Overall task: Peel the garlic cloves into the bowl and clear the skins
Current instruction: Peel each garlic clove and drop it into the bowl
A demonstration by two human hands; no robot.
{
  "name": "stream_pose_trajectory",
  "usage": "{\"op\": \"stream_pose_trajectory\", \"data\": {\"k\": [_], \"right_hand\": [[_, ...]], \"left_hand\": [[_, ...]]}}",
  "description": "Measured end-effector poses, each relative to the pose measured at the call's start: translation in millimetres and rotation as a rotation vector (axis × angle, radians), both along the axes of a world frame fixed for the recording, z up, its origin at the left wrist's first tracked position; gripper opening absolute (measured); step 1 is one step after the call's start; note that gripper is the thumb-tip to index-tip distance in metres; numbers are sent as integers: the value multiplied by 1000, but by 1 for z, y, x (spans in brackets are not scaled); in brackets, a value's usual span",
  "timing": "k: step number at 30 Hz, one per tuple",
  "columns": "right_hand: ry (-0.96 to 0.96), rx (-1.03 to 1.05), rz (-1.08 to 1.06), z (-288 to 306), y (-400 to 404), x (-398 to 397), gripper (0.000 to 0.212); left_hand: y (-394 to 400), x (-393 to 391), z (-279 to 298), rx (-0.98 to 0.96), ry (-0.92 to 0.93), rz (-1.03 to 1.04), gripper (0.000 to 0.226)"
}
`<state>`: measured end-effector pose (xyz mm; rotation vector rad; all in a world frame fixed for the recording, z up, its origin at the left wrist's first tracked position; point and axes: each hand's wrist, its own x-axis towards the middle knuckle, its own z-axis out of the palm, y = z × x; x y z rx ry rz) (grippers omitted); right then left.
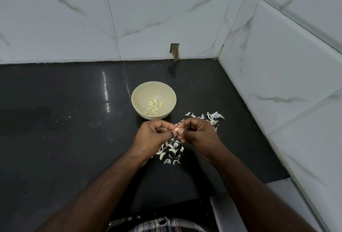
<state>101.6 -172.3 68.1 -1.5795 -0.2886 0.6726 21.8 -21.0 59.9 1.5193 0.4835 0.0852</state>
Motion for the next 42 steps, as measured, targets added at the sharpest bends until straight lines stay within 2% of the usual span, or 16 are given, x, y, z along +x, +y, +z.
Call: {"op": "stream_pose_trajectory", "data": {"k": [5,13,19,27,31,36,40,42], "right_hand": [[-80,3,7,-4,0,0,4],[-61,9,28,-4,2,0,17],[-89,-7,13,1,1,3,4],[-233,-56,10,2,4,-1,16],[-296,-148,-19,-2,0,3,14],[-537,-395,-12,-10,-11,17,24],[-461,-365,-54,-3,-7,12,20],[-486,-331,14,0,-3,9,22]], "left_hand": [[0,-1,2,-61,24,17,12],[-1,0,1,-158,65,32,17],[3,1,0,-175,47,20,13],[3,2,-1,-166,2,5,21],[5,1,-1,-192,16,3,14],[9,1,-8,-186,25,24,11],[10,2,-14,-132,31,27,7],[10,3,-16,-109,32,14,5]]}}
